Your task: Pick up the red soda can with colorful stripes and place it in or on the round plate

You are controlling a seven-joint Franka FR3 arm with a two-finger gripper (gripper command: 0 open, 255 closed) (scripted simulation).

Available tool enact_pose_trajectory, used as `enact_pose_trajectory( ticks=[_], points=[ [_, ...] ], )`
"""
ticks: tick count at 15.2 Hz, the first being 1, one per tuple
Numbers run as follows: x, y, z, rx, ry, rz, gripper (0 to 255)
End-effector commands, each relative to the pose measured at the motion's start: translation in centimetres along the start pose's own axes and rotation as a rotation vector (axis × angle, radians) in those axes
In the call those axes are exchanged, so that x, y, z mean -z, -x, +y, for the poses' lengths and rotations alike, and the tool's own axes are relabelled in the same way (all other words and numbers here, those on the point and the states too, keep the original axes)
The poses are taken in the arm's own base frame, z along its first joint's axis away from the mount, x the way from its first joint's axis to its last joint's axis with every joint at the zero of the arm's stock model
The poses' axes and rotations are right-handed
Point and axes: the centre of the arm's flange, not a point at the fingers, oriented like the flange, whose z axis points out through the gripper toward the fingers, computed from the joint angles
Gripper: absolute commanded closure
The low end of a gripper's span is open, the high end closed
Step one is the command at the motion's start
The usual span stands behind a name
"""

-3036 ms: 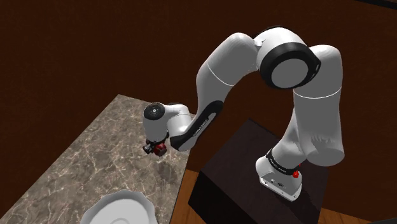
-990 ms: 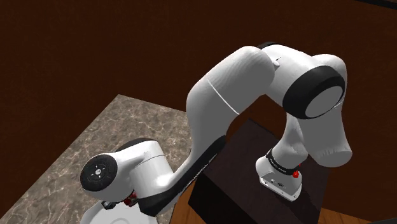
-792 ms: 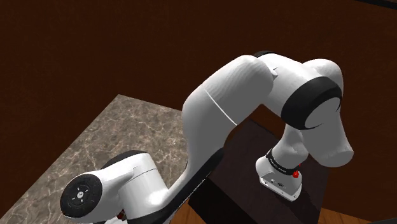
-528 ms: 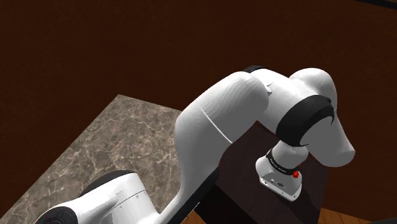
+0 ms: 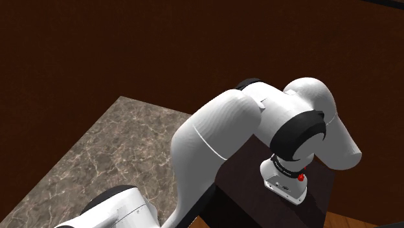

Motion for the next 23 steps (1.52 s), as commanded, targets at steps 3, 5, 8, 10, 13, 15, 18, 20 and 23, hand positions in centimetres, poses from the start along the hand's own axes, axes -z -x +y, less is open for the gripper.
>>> enact_pose_trajectory(
  ticks=[3, 5, 8, 10, 13, 15, 18, 20, 23],
  points=[
    [-2.0, 0.3, -0.3, 0.000, -0.001, 0.001, 255],
    [-3.1, 0.5, -0.4, 0.000, -0.001, 0.001, 255],
    [-4.0, 0.6, -0.5, 0.000, -0.001, 0.001, 255],
    [-4.0, 0.6, -0.5, 0.000, -0.001, 0.001, 255],
    [-4.0, 0.6, -0.5, 0.000, -0.001, 0.001, 255],
    [-4.0, 0.6, -0.5, 0.000, -0.001, 0.001, 0],
    [-4.0, 0.6, -0.5, 0.000, -0.001, 0.001, 0],
    [-4.0, 0.6, -0.5, 0.000, -0.001, 0.001, 0],
    [0.0, 0.6, -0.5, 0.000, -0.001, 0.001, 0]
  ],
)
